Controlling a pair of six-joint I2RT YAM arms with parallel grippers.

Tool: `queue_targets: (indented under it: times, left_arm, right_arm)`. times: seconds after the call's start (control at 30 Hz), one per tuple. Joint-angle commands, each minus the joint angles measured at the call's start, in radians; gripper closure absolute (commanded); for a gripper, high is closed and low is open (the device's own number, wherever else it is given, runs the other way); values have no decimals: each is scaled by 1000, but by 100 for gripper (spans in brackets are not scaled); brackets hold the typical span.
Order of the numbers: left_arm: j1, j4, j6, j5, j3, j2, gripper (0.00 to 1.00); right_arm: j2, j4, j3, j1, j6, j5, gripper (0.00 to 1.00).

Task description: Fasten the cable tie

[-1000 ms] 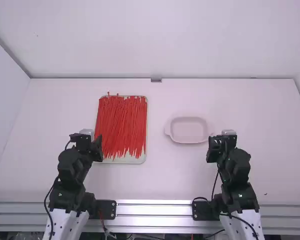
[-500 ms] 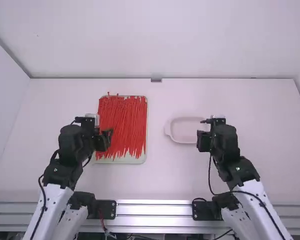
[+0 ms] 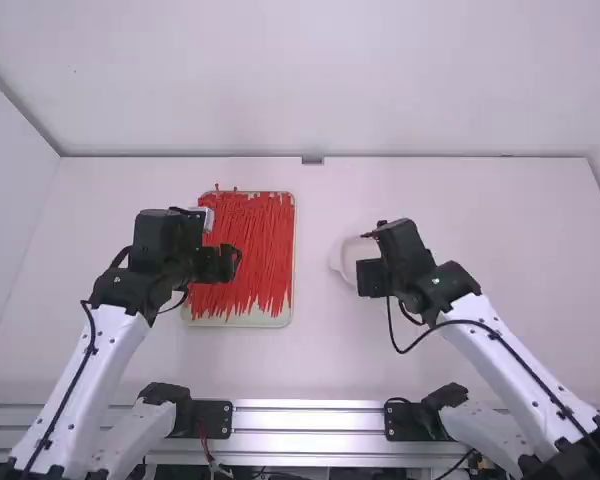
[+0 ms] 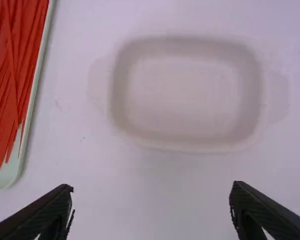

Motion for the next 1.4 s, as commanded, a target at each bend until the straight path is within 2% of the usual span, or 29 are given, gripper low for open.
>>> queue_targets:
  times: [0.0, 0.2, 0.43, 0.67, 0.97, 1.2, 1.37]
  left_arm:
    - [-12, -17, -1, 5, 55, 36, 13]
    - [-20, -78, -26, -12, 132, 123, 6]
    - [-26, -95, -33, 26, 176, 172, 2]
    - [-27, -108, -27, 17, 183, 190, 1]
    - [-25, -68, -34, -24, 185, 255, 1]
    - [-25, -15, -23, -51, 257, 330, 1]
    - [-25, -26, 24, -69, 402, 441, 1]
  right_arm:
    - [41, -19, 62, 28, 40, 20, 13]
    - [137, -91, 139, 96, 77, 34, 6]
    - [190, -117, 182, 108, 99, 41, 2]
    - [196, -125, 187, 96, 134, 42, 1]
    - [137, -134, 187, 137, 134, 80, 1]
    - [74, -163, 187, 67, 77, 37, 2]
    - [73, -116, 187, -18, -13, -78, 2]
